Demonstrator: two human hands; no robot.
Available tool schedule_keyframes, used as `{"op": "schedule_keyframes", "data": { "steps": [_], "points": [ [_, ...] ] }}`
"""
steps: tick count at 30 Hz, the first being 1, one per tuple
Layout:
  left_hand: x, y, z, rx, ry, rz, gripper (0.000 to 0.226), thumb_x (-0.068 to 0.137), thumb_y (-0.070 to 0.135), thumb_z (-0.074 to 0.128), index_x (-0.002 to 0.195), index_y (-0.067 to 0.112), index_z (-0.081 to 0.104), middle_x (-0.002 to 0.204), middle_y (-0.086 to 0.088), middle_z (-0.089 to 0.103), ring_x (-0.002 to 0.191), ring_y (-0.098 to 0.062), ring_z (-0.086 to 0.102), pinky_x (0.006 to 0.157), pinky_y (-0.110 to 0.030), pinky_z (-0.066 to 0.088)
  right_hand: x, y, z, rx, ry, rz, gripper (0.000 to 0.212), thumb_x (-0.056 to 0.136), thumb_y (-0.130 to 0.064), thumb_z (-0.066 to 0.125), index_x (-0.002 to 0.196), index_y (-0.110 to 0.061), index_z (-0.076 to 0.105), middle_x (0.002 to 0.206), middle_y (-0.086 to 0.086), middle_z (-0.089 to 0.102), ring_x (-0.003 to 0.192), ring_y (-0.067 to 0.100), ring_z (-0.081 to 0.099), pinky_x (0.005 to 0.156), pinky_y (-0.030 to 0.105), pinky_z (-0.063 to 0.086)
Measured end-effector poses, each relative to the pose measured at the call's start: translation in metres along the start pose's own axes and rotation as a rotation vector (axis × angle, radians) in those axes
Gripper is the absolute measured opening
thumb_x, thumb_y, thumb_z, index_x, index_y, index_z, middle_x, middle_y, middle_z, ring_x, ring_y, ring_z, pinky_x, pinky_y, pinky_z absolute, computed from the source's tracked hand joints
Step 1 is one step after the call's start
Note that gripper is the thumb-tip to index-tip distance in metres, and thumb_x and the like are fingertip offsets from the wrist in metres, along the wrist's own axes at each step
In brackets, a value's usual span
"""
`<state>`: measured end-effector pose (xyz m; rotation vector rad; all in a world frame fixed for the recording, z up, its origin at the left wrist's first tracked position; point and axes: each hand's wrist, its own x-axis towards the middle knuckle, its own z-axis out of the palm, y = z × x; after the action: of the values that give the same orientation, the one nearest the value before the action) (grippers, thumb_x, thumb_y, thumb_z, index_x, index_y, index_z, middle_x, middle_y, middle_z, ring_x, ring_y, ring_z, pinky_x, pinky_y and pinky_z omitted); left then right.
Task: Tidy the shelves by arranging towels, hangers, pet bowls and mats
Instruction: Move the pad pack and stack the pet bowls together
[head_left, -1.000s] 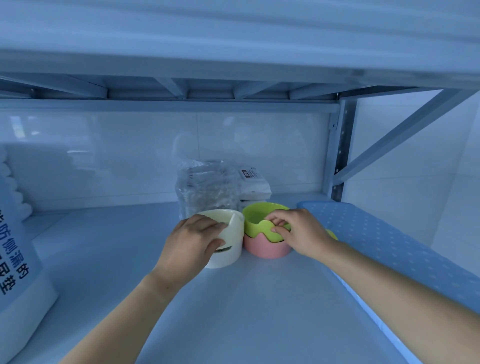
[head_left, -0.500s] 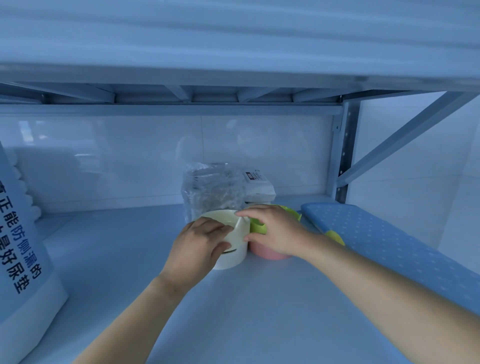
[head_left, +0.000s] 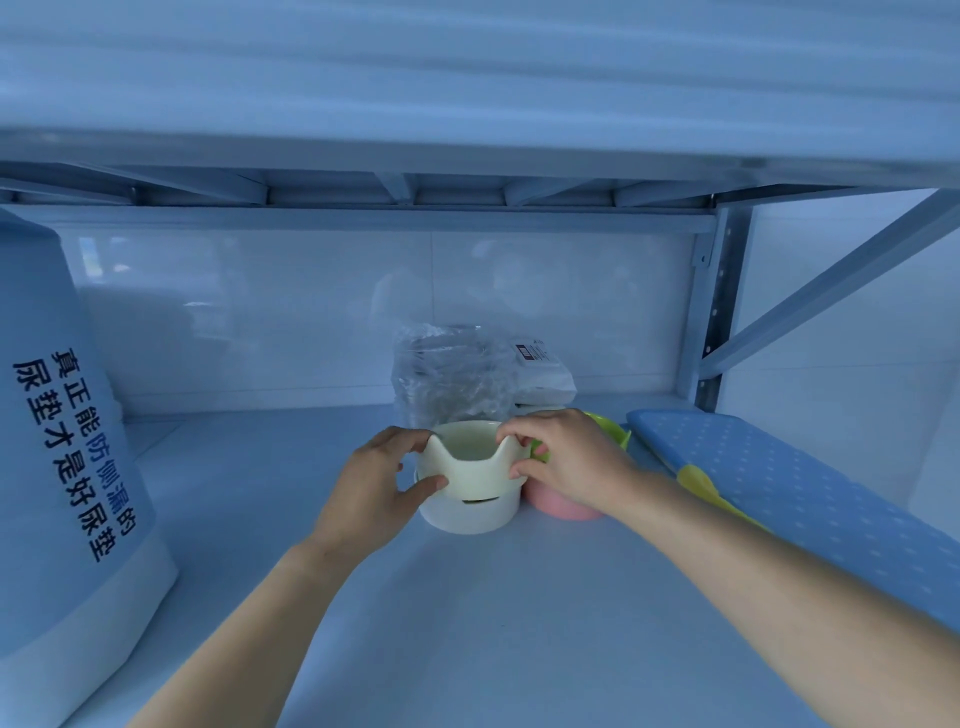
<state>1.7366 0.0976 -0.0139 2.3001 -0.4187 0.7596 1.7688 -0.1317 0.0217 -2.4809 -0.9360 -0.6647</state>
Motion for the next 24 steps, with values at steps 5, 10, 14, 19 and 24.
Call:
{"op": "schedule_keyframes", "data": {
  "steps": [5, 10, 14, 19, 24],
  "points": [
    [0.001, 0.003, 0.002, -0.003, 0.075, 0.047, 0.032, 0.069, 0.017, 0.081, 0.097, 0.019, 0.067, 0.092, 0.018, 0.051, 0.086, -0.014, 0.058, 0.082, -0.034, 0.053, -0.001, 0.001, 0.0, -0.033, 0.03, 0.006, 0.024, 0.072, -0.017, 0.075, 0.094, -0.023, 0.068, 0.089, -0.007, 0.069, 0.07, 0.003, 0.045, 0.063, 0.01, 0.026],
    [0.0, 0.004, 0.004, 0.032, 0.154, 0.112, 0.033, 0.069, 0.014, 0.081, 0.098, 0.016, 0.067, 0.092, 0.014, 0.052, 0.084, -0.013, 0.057, 0.078, -0.034, 0.053, 0.003, 0.001, 0.003, -0.055, 0.055, 0.014, 0.022, 0.074, -0.016, 0.074, 0.094, -0.02, 0.068, 0.091, -0.004, 0.07, 0.082, 0.018, 0.06, 0.069, 0.02, 0.036],
    [0.0, 0.002, 0.007, 0.043, 0.185, 0.099, 0.033, 0.069, 0.014, 0.081, 0.099, 0.016, 0.067, 0.095, 0.011, 0.053, 0.083, -0.011, 0.056, 0.077, -0.031, 0.052, 0.006, 0.003, 0.006, -0.042, 0.054, 0.011, 0.023, 0.074, -0.015, 0.074, 0.095, -0.019, 0.068, 0.092, -0.002, 0.07, 0.08, 0.018, 0.059, 0.069, 0.022, 0.038],
    [-0.001, 0.001, 0.013, 0.042, 0.197, 0.079, 0.034, 0.071, 0.016, 0.08, 0.102, 0.017, 0.066, 0.097, 0.013, 0.052, 0.079, -0.004, 0.052, 0.074, -0.018, 0.046, 0.007, 0.008, 0.009, -0.027, 0.065, 0.015, 0.025, 0.072, -0.013, 0.076, 0.095, -0.018, 0.069, 0.089, -0.002, 0.07, 0.072, 0.011, 0.052, 0.066, 0.016, 0.03],
    [-0.002, -0.002, 0.019, 0.052, 0.136, 0.062, 0.034, 0.069, 0.02, 0.082, 0.1, 0.017, 0.068, 0.095, 0.015, 0.05, 0.076, 0.004, 0.046, 0.069, -0.003, 0.034, 0.005, 0.016, 0.014, -0.039, 0.012, 0.029, 0.024, 0.073, -0.015, 0.075, 0.095, -0.02, 0.068, 0.089, -0.004, 0.07, 0.078, 0.016, 0.059, 0.067, 0.018, 0.032]
  ]
}}
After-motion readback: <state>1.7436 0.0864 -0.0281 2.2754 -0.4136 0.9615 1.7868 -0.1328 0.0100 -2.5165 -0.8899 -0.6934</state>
